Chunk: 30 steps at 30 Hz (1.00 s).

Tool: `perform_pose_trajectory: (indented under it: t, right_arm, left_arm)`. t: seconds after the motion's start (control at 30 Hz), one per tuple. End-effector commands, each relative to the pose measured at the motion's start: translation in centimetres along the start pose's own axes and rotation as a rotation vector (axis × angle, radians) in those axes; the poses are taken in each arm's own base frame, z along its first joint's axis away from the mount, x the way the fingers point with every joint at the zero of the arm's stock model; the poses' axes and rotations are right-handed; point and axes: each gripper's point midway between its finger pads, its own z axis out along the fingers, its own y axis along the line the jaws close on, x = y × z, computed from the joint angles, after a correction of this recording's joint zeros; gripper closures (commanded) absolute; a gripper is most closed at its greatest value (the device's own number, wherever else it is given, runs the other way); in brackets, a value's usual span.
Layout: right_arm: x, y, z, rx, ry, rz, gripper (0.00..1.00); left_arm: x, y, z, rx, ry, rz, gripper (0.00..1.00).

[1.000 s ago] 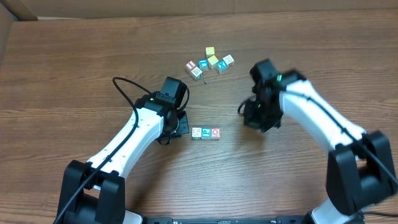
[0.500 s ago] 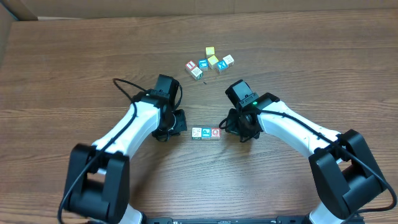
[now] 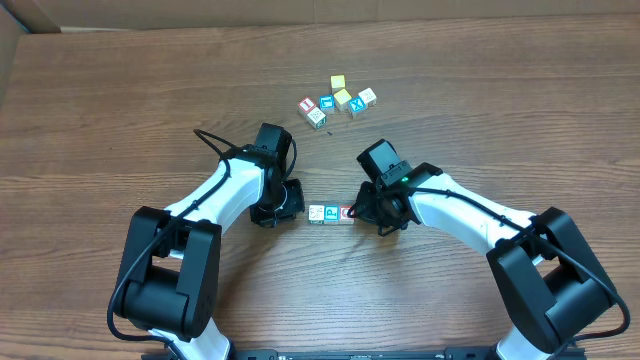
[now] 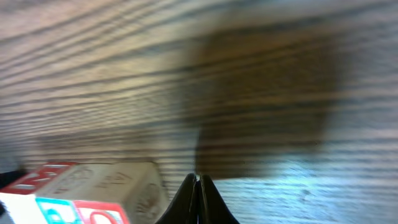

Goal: Flip 3 blocks
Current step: 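Squeeze the three-block row between left and right grippers from both ends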

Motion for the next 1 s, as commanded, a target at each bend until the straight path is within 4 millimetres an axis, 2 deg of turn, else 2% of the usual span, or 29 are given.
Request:
perform_pose_trajectory:
  t: [0.0,0.1,0.33,0.57,0.97]
  right_arm:
    - [-0.2,0.0,0.8,-0.003,-0.004,0.01,0.96]
    - [-0.1,-0.4,1.4,0.014,0.002,0.043,0.96]
    - [0.3,0.4,1.4,-0.027,0.03,0.034,0.96]
    - [0.5,0.7,1.4,-0.042,0.042,0.021,0.96]
    - [-0.1,1.3,0.7,-0.039,0.03,-0.038,0.96]
  left_arm:
    - [0.5,0.2,1.3,-0.003,0.037,0.017,0.96]
    - [0.3,0.0,1.0,0.001,0.029,0.019,0.96]
    - [-0.4,-0.6,-0.3,0.023,-0.016,0.028,0.96]
    - [-0.3,-1.5,-0.5,0.074,-0.008,0.074,0.96]
    - [-0.6,-1.6,-0.5,0.08,-0.023,0.098,0.96]
